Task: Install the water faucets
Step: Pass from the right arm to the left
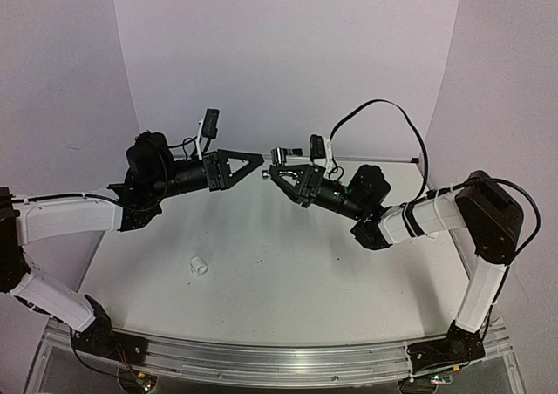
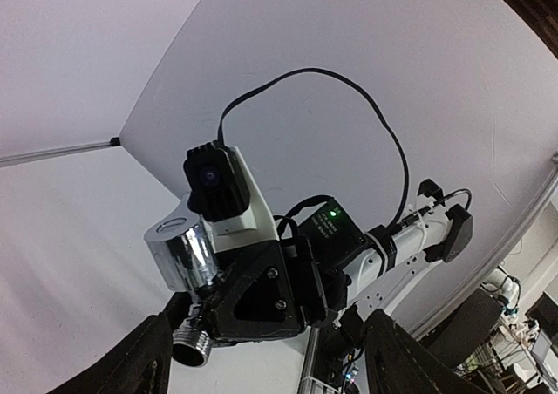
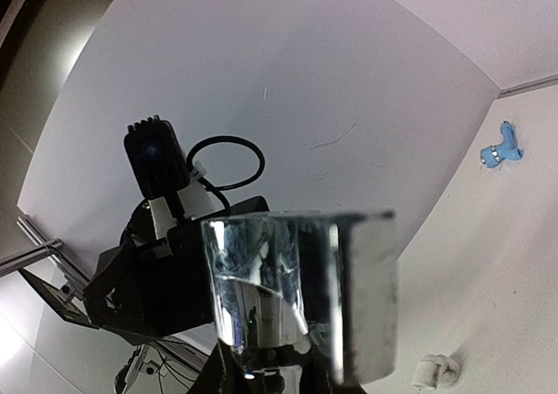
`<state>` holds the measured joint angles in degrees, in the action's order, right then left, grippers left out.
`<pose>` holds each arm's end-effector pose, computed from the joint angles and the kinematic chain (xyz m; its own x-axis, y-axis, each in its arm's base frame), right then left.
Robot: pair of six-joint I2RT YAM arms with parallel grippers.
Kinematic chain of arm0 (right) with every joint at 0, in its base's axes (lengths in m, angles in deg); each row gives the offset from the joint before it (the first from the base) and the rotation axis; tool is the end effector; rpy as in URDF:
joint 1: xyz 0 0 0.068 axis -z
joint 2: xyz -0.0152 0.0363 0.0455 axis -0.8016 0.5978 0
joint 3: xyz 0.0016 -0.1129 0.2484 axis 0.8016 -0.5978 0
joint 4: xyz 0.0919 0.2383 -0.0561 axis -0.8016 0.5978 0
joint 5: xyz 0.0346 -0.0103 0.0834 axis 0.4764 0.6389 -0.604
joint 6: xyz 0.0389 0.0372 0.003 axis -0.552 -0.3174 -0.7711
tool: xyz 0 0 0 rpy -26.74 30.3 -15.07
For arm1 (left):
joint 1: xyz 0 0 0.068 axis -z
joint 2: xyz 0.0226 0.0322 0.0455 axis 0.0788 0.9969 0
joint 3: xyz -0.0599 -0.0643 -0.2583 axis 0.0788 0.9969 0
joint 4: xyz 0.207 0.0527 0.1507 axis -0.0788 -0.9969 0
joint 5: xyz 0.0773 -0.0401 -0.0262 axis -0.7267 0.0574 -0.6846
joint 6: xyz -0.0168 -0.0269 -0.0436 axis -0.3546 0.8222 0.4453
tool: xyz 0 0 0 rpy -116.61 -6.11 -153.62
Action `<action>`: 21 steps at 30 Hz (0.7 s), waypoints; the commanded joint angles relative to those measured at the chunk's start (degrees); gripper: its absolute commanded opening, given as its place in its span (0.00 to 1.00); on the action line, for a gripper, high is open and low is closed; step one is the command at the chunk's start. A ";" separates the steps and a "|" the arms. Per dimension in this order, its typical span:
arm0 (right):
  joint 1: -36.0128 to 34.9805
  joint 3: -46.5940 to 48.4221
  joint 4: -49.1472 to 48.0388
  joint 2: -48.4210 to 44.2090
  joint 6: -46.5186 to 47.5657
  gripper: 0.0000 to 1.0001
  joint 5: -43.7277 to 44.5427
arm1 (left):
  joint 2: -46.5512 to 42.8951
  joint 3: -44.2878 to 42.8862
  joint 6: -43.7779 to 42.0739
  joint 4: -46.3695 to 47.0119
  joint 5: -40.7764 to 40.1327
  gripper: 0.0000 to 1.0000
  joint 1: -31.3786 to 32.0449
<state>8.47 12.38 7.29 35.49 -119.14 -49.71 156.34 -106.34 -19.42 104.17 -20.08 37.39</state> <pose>0.2628 0.2900 0.2589 -0.7278 0.3056 -0.6139 -0.6730 -0.1466 0.7250 0.2218 -0.2245 0.3274 -0.5047 -0.2352 -0.8306 0.8208 0.1675 -0.5462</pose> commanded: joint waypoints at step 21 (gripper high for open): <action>-1.39 2.95 -15.80 -2.14 -0.25 0.01 0.45 | 5.07 -3.95 4.87 2.45 3.61 0.07 0.19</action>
<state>7.84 13.18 5.96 35.44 -119.69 -49.22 162.20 -107.68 -13.56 104.51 -17.67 36.97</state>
